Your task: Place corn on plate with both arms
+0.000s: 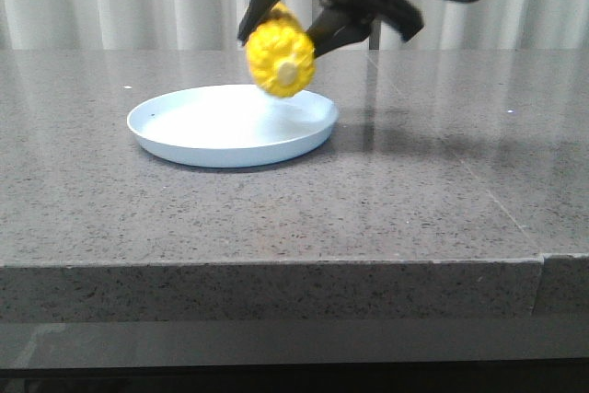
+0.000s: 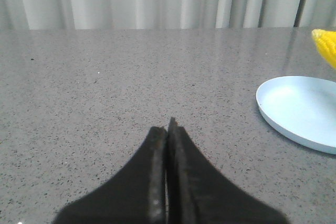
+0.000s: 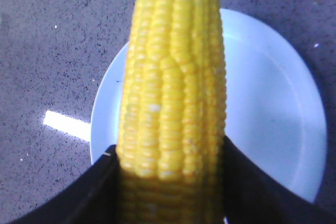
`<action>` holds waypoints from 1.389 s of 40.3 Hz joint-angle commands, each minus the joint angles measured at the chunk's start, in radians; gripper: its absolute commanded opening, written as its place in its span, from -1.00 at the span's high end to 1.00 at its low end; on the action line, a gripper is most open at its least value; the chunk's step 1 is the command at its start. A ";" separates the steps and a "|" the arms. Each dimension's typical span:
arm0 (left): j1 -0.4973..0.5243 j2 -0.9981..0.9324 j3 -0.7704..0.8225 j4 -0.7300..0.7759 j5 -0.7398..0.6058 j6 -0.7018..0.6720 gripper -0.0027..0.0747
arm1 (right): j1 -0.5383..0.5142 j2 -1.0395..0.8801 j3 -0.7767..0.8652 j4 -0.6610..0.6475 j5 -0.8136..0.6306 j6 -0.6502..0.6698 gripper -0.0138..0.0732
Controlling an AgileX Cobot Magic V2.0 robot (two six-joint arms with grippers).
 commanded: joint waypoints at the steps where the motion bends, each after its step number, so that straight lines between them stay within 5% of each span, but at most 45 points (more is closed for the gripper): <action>1: -0.006 0.010 -0.027 0.002 -0.072 0.001 0.98 | 0.003 -0.014 -0.034 0.062 -0.075 -0.010 0.31; 9: -0.006 0.010 -0.027 0.002 -0.072 0.001 0.98 | 0.003 0.036 -0.034 0.078 -0.077 -0.010 0.26; 22: -0.006 0.010 -0.027 0.002 -0.072 0.001 0.98 | 0.002 0.043 -0.034 0.078 -0.056 -0.010 -0.71; 37: -0.006 0.010 -0.027 0.002 -0.072 0.001 0.98 | -0.050 -0.109 -0.034 -0.029 -0.038 -0.010 -0.75; 41: -0.006 0.010 -0.027 0.002 -0.072 0.001 0.98 | -0.069 -0.151 -0.034 -0.109 0.011 -0.010 -0.57; 48: -0.006 0.010 -0.027 0.002 -0.072 0.001 0.98 | -0.113 -0.194 -0.034 -0.169 0.056 -0.010 0.18; 56: -0.006 0.010 -0.027 0.002 -0.072 0.001 0.98 | -0.183 -0.238 -0.034 -0.228 0.081 -0.010 0.71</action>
